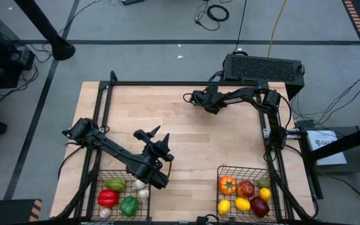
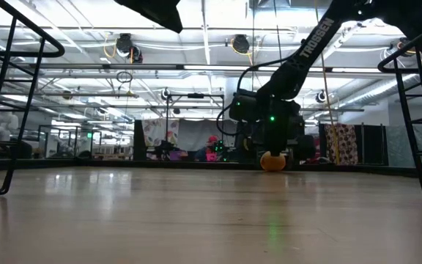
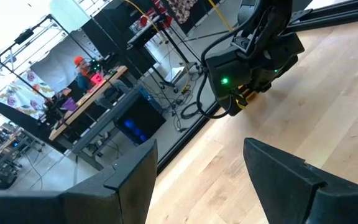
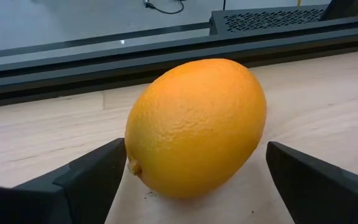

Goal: Sort produce into baskets
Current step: Put the yellow lemon into the right black wire basket

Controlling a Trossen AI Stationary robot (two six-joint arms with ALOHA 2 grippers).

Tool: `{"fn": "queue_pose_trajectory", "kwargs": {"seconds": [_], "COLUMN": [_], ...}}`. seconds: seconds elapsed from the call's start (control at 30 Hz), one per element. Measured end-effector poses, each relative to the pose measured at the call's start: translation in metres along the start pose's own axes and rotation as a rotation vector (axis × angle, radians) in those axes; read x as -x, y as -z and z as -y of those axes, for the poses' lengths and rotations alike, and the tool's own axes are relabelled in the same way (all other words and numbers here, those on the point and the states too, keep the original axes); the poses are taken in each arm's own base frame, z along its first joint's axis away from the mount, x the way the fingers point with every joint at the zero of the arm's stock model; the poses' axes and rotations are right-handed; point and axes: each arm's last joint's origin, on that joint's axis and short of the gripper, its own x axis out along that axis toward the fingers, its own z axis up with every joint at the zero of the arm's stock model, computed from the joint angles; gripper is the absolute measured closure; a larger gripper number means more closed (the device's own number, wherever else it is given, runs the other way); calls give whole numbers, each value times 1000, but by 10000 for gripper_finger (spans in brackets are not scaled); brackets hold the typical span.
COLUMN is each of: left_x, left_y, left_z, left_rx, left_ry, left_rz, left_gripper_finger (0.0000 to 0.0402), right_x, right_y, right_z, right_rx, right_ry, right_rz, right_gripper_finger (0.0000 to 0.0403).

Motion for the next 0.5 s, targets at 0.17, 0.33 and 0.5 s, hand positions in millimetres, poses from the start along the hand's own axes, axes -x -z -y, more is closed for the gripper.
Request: {"fn": "queue_pose_trajectory", "kwargs": {"seconds": [0.17,0.33,0.5], "left_x": [2,3,3], "left_y": [0,1,1], "left_z": [0,1,1], "left_rx": [0,1,1], "left_ry": [5,9,8], "left_rz": [1,2,2], "left_gripper_finger": [158,158,158], "right_x": [0,0,0], "right_y": [0,0,0], "right_z": [0,1,1], "right_rx": [0,9,9], "right_ry": [4,14,15], "right_rz": [10,14,15], "right_gripper_finger": [62,114,135]}}
